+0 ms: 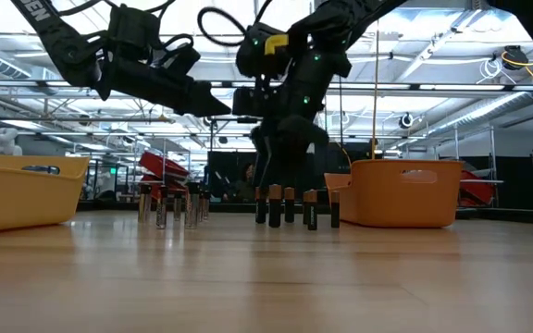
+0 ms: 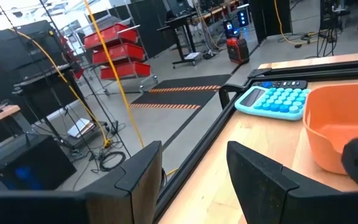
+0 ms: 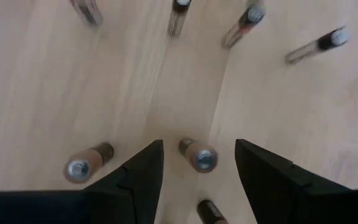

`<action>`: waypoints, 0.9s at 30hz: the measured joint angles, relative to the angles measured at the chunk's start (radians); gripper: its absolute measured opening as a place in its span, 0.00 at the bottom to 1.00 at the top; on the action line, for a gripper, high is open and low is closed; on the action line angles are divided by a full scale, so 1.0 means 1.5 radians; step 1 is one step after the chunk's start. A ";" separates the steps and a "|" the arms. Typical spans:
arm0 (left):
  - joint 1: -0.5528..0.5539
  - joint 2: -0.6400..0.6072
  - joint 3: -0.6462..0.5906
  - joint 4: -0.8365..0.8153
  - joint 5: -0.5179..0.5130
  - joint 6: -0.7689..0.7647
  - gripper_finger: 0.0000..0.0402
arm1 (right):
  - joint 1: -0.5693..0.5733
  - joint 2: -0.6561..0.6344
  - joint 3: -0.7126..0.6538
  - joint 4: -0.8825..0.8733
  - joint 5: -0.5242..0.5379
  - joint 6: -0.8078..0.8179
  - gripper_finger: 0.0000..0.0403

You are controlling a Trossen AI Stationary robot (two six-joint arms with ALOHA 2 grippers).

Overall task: Sort batteries
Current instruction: Put the black brown battery into the orange bin

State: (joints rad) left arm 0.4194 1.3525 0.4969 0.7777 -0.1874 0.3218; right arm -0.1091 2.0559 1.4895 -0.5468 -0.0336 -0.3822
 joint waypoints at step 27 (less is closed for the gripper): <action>0.000 0.000 0.000 -0.005 0.000 0.003 0.48 | -0.011 0.044 0.017 0.007 0.008 -0.036 0.07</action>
State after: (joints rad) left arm 0.4194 1.3525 0.4969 0.7695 -0.1871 0.3267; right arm -0.1253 2.1217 1.5149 -0.5358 -0.0220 -0.4366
